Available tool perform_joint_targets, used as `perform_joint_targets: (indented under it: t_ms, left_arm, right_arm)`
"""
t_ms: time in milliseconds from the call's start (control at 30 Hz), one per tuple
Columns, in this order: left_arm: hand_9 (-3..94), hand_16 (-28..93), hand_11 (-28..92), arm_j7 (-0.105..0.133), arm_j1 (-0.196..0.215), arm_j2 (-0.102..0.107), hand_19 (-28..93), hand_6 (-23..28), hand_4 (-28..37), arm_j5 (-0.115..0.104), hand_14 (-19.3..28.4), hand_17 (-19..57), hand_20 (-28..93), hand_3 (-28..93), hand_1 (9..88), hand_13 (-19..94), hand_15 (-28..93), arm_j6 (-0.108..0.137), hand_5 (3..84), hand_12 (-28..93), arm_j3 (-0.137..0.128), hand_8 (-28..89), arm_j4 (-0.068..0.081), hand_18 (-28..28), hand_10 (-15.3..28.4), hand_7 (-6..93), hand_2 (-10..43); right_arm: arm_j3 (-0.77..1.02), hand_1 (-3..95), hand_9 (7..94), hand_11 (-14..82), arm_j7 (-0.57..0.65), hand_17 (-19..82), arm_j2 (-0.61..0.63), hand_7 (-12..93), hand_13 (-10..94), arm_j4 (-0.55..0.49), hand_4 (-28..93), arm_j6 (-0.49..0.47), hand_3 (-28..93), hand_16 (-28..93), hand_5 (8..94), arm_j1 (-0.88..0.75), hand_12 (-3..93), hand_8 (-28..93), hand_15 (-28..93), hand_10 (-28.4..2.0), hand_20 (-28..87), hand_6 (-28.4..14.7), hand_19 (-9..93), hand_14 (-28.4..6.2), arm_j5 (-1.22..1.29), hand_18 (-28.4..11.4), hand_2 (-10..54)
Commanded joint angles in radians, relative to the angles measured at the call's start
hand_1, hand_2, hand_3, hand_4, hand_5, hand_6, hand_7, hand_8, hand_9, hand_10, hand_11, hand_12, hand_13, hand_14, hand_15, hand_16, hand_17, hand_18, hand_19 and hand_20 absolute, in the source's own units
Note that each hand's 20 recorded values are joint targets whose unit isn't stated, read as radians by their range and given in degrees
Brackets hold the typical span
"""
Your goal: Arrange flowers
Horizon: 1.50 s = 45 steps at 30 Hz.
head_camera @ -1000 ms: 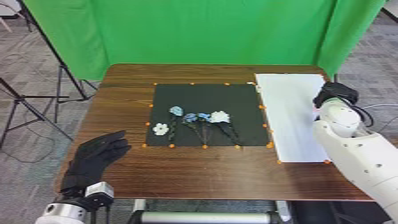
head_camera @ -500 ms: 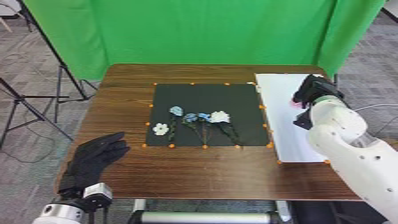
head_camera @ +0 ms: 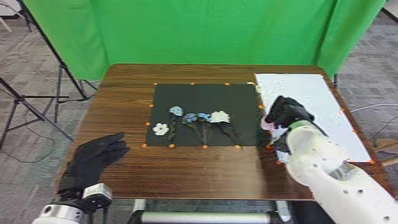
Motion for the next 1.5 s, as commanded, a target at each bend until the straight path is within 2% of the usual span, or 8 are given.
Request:
perform_joint_targets:
  t_ms: [33,700,867,1033,1100,1233,1300,1500]
  left_arm:
    - [42.5,-13,42,-0.018,0.002,-0.019,62,16.3,-9.6,0.009,28.4,-6.9,16,80,30.4,32,63,-0.005,50.8,10,-0.003,-8,-0.006,22.7,23.1,15.3,6.2]
    - [42.6,-13,42,-0.012,0.015,-0.017,62,16.3,-9.7,0.003,28.4,-6.9,16,80,30.5,32,63,0.004,50.8,10,-0.004,-9,-0.008,22.7,23.1,15.5,6.3]
    - [42.6,-13,42,0.002,0.02,-0.001,62,16.3,-9.6,-0.01,28.4,-6.9,16,80,30.5,32,63,0.014,50.9,10,0.002,-8,-0.009,22.7,23.1,15.5,6.4]
    - [42.6,-13,42,-0.007,0.025,-0.018,62,16.3,-9.4,-0.001,28.4,-6.9,16,80,30.5,32,63,0.01,50.9,10,-0.003,-8,-0.01,22.8,23.1,15.5,6.3]
    - [42.6,-13,42,0.004,0.027,-0.004,62,16.3,-9.4,-0.011,28.4,-6.9,16,80,30.6,32,63,0.017,50.9,10,0.001,-8,-0.009,22.8,23.1,15.5,6.3]
    - [42.6,-13,42,-0.004,0.023,-0.013,62,16.3,-9.4,-0.003,28.4,-6.9,16,80,30.6,32,63,0.011,50.9,10,-0.002,-8,-0.008,22.7,23.1,15.5,6.3]
    - [42.6,-13,42,0.007,0.025,-0.001,62,16.3,-9.4,-0.014,28.4,-6.9,16,80,30.7,32,63,0.019,50.9,10,0.005,-9,-0.008,22.7,23.1,15.5,6.4]
    - [42.6,-13,42,-0.018,0.02,-0.022,62,16.3,-9.3,0.005,28.4,-6.9,16,80,30.7,32,63,0.003,50.9,10,-0.003,-9,-0.007,22.7,23.1,15.5,6.3]
  right_arm:
    - [-0.053,55.4,93.4,18.4,-0.014,23,-0.07,21,71,-0.001,-28,0.004,75,35,84.8,-0.007,37.2,4,70,-4.5,44,-0.8,81,-7.2,-0.042,-27.9,-9.5]
    - [-0.03,48.1,91.1,20.4,0.005,21,-0.101,17,69,-0.027,-28,-0.08,78,29,75.5,-0.05,32.5,2,72,-7.1,42,-2.6,81,-10.6,-0.009,-28.3,-9.5]
    - [-0.004,42.2,85.2,25.7,-0.011,19,-0.105,16,65,-0.05,-28,-0.162,81,25,69.4,-0.057,25.4,-8,73,-11.3,44,-3.4,79,-12.8,-0.009,-28.4,-9.5]
    - [0.002,36.4,78.6,27.6,-0.016,18,-0.102,13,62,-0.062,-28,-0.183,81,24,61.1,-0.054,18.4,-11,74,-16.1,45,-6.1,76,-15.4,-0.01,-28.4,-9.5]
    - [0.007,35.8,77.8,27.1,-0.016,17,-0.102,12,61,-0.067,-28,-0.183,81,24,59.8,-0.054,18.0,-11,74,-16.9,45,-6.4,76,-15.7,0.009,-28.4,-9.5]
    - [0.006,35.0,77.2,27.1,-0.028,17,-0.11,12,61,-0.066,-28,-0.168,80,24,58.8,-0.052,17.8,-10,74,-17.1,45,-6.4,76,-15.8,0.039,-28.4,-9.5]
    - [0.01,34.8,77.3,27.0,-0.028,17,-0.115,12,61,-0.068,-28,-0.172,81,24,58.1,-0.052,17.5,-10,74,-16.7,45,-6.3,75,-15.6,0.061,-28.4,-9.5]
    - [0.011,34.8,75.9,26.1,-0.041,16,-0.122,12,60,-0.07,-28,-0.152,81,23,57.2,-0.057,17.1,-10,74,-16.5,45,-6.5,75,-15.3,0.071,-28.4,-9.5]
